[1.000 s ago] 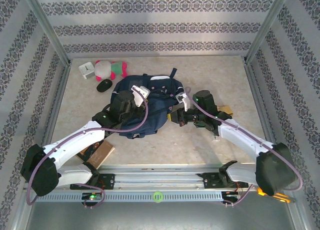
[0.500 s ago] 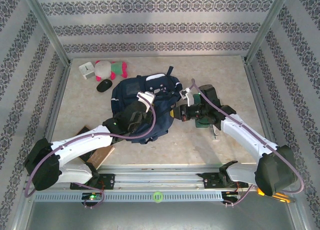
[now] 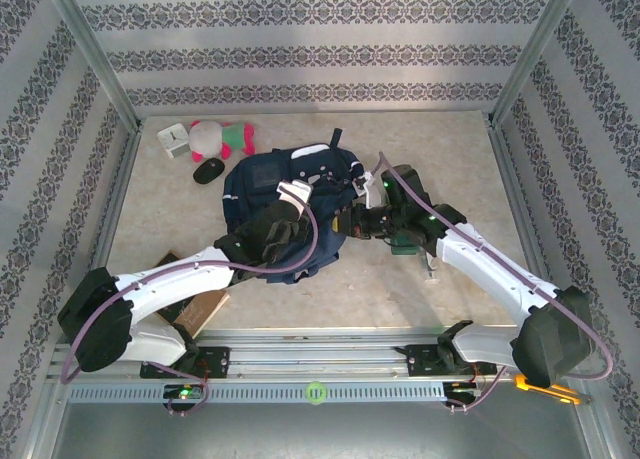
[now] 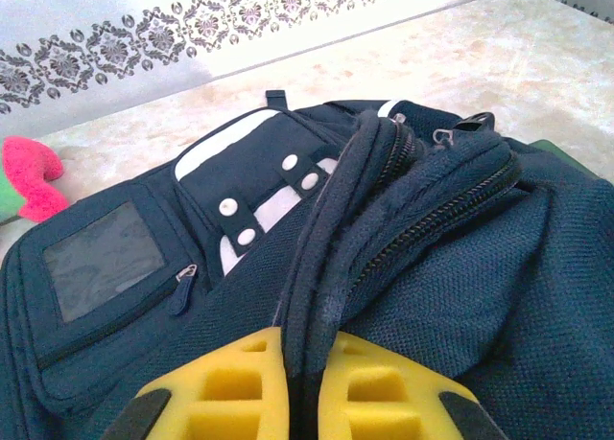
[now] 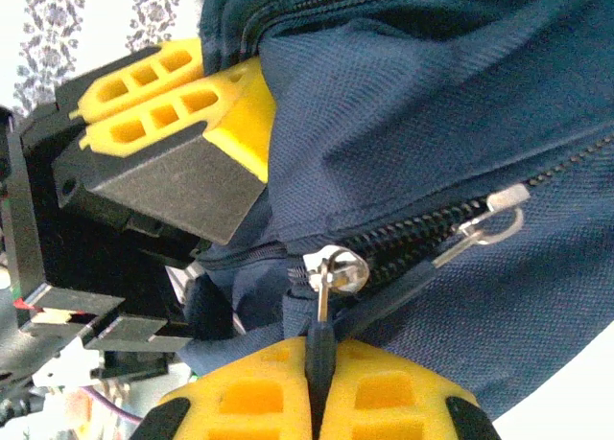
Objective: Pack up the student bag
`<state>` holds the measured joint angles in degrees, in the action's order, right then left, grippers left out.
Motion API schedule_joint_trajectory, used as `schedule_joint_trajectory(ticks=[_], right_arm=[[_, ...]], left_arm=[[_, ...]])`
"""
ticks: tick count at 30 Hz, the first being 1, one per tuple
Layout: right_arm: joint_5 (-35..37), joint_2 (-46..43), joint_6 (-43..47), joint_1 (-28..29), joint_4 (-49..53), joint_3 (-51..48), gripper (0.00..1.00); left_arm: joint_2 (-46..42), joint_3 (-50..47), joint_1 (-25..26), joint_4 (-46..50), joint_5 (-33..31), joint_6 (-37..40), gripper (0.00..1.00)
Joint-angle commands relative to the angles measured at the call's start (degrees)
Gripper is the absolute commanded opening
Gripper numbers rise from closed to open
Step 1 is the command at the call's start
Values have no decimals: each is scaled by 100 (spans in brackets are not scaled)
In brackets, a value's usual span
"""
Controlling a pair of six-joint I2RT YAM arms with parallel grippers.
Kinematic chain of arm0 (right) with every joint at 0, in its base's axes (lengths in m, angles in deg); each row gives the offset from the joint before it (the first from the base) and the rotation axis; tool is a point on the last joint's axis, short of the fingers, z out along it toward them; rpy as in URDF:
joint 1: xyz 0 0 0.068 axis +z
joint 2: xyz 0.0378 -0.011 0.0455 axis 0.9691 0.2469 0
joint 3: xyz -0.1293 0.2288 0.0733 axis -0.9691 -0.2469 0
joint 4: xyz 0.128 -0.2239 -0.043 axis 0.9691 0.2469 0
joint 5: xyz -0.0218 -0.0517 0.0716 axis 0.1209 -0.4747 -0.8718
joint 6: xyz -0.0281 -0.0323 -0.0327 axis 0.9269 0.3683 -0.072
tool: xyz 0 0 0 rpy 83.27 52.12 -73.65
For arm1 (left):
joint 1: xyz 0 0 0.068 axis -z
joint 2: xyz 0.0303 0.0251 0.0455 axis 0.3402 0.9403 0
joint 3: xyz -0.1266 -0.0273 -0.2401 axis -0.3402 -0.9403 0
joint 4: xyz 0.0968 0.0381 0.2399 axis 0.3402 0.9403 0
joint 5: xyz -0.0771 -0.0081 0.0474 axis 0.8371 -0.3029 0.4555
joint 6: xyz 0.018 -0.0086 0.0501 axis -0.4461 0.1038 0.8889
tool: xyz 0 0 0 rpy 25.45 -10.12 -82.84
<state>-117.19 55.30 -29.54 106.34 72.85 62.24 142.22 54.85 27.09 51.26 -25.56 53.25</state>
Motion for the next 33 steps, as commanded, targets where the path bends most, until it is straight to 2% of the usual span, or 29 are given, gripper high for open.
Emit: schedule_joint_trajectory(ticks=[1, 8, 12, 14, 17, 21, 22, 24, 25, 28, 33], right_arm=[[185, -6, -617, 135, -136, 340, 0], [770, 314, -1223, 468, 34, 677, 0], [927, 337, -1089, 546, -14, 603, 8], [821, 312, -852, 429, -105, 484, 14], [311, 191, -481, 161, -185, 353, 30], [48, -38, -312, -84, -194, 192, 35], [-136, -249, -173, -258, -196, 53, 37], [-609, -840, 94, -840, -272, -428, 38], [-690, -1012, 184, -1000, -323, -580, 38], [-813, -1368, 350, -1345, -609, -997, 39], [-1057, -1303, 190, -1453, -944, -1217, 37]], left_arm=[[-139, -197, -186, -534, 343, -30, 0], [-191, -321, -275, -717, 1299, -128, 0], [-237, -315, -336, -681, 1553, -103, 0], [-290, -282, -386, -590, 1670, -23, 0], [-419, -257, -533, -487, 2029, 201, 0], [-546, -287, -721, -452, 2409, 310, 0], [-644, -313, -849, -430, 2673, 430, 0], [-969, -436, -1387, -322, 3891, 799, 0], [-1034, -469, -1539, -319, 4277, 845, 0], [-1163, -504, -1920, -206, 4909, 890, 0], [-1204, -401, -2112, 199, 5120, 1162, 0]])
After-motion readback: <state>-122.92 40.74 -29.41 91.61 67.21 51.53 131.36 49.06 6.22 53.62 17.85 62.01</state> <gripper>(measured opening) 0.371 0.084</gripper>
